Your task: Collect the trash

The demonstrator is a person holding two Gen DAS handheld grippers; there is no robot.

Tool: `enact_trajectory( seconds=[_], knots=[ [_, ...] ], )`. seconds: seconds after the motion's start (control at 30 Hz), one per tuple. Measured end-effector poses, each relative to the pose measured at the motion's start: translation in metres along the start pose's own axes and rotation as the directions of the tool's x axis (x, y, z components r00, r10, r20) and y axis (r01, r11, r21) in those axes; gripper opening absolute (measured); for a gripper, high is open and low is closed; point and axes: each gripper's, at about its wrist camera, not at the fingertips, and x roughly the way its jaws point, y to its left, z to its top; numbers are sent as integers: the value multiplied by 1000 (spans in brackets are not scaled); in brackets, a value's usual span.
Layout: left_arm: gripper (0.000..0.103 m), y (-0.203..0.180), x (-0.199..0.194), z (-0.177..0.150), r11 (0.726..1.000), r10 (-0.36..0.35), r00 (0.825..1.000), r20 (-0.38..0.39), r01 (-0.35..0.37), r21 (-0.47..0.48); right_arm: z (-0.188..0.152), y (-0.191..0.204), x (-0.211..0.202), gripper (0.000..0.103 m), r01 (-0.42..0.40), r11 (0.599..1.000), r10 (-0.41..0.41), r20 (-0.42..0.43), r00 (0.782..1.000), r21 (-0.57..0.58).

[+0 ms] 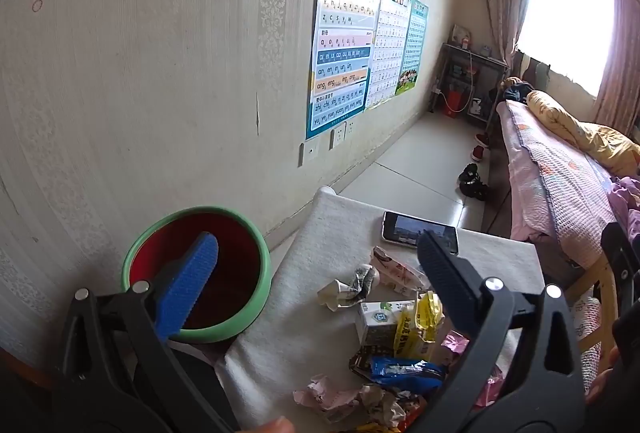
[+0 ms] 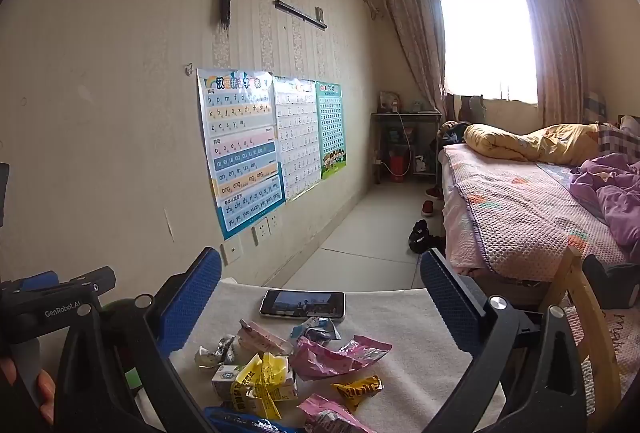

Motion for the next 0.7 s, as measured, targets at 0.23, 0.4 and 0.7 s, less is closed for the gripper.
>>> enact_trajectory(
  seconds=[0.23, 0.4, 0.7],
  knots=[
    [98, 0, -1, -2, 1000, 4, 1000, -2, -4, -1, -2, -2, 0, 96, 3, 1000, -3, -2, 1000, 5],
    [98, 1, -3, 1, 1000, 4, 1000, 3, -4, -1, -2, -3, 0, 96, 6, 1000, -6, 5, 1000, 7],
    [98, 2, -3, 2, 1000, 4, 1000, 4, -4, -1, -1, -3, 0, 96, 6, 1000, -6, 4, 1000, 7]
  ],
)
